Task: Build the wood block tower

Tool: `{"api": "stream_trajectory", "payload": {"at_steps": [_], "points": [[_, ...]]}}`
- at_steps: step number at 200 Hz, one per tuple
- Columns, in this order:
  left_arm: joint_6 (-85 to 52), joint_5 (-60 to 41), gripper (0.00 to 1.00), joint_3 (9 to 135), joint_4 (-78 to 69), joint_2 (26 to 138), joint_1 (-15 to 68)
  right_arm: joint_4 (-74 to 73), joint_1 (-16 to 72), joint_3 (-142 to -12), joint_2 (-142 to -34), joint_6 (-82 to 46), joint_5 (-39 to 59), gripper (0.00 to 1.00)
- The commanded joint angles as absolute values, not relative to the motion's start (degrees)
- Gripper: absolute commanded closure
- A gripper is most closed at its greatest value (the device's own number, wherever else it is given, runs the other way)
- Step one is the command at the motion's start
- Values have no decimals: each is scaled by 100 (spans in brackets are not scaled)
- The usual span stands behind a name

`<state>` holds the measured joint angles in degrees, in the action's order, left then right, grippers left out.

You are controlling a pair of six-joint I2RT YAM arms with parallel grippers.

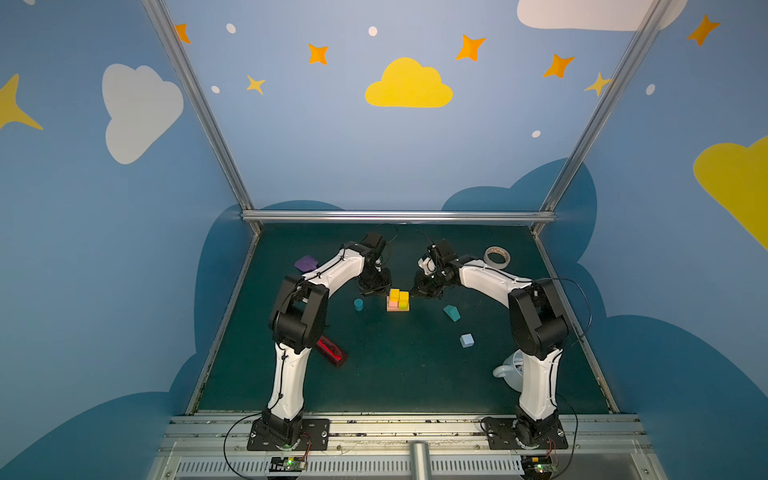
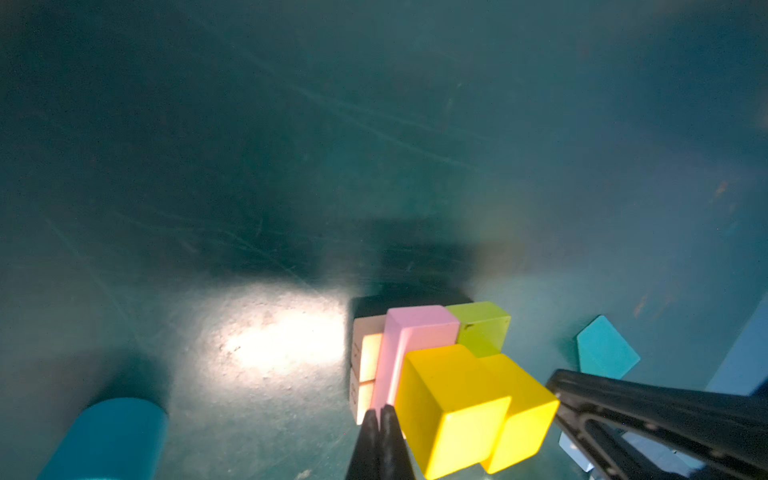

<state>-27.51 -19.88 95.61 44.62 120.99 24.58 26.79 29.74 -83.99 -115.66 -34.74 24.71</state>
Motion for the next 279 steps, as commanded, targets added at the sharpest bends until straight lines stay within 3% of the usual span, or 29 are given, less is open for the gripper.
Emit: {"api": "stream_trajectory", "payload": {"at_steps": [1, 279], "points": [[-2864, -2014, 95, 9408, 4444, 12062, 2441, 2663, 2938, -8340, -11386, -3524, 2495, 100], [-3072, -2350, 95, 9039, 4107, 12072, 2529, 2487, 2861, -8178, -11477, -3620, 2619, 100]]}}
